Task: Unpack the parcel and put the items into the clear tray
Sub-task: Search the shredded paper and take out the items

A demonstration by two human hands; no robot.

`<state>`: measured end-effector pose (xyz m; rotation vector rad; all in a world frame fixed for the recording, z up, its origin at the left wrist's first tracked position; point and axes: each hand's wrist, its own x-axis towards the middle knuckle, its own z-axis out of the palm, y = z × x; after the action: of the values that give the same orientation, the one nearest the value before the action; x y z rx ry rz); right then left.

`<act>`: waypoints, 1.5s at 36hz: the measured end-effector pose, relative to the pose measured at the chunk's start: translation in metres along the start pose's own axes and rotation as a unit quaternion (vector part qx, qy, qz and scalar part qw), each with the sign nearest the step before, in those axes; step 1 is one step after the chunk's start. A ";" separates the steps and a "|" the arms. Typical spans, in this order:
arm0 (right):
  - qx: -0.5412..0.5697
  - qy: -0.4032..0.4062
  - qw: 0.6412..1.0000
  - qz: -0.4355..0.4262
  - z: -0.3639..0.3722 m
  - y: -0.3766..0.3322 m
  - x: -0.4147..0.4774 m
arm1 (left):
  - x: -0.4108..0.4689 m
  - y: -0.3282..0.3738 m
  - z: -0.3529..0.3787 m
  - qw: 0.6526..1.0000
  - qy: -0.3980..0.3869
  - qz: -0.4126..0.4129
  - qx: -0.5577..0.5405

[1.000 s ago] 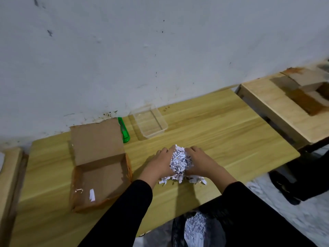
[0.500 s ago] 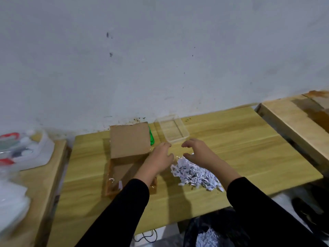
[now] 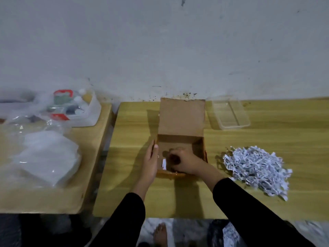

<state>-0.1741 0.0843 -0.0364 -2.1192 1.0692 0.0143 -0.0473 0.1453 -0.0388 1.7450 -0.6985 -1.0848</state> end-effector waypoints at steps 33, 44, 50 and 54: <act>0.152 0.124 0.981 -0.003 0.024 -0.017 0.025 | 0.009 -0.013 0.001 0.989 -0.027 -0.009 -0.143; 0.188 0.168 0.962 0.107 0.003 -0.012 0.018 | 0.009 -0.011 0.002 0.991 -0.012 -0.023 -0.131; 0.182 0.208 0.953 0.125 -0.014 -0.005 0.007 | 0.013 -0.003 0.001 0.993 0.009 -0.044 -0.113; 0.183 0.243 0.945 0.119 -0.032 0.006 -0.003 | 0.019 0.006 0.001 0.997 0.062 -0.024 -0.032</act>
<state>-0.1899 0.0645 -0.0161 -1.6808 1.4783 -0.5739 -0.0394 0.1265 -0.0400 1.7660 -0.5423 -1.0099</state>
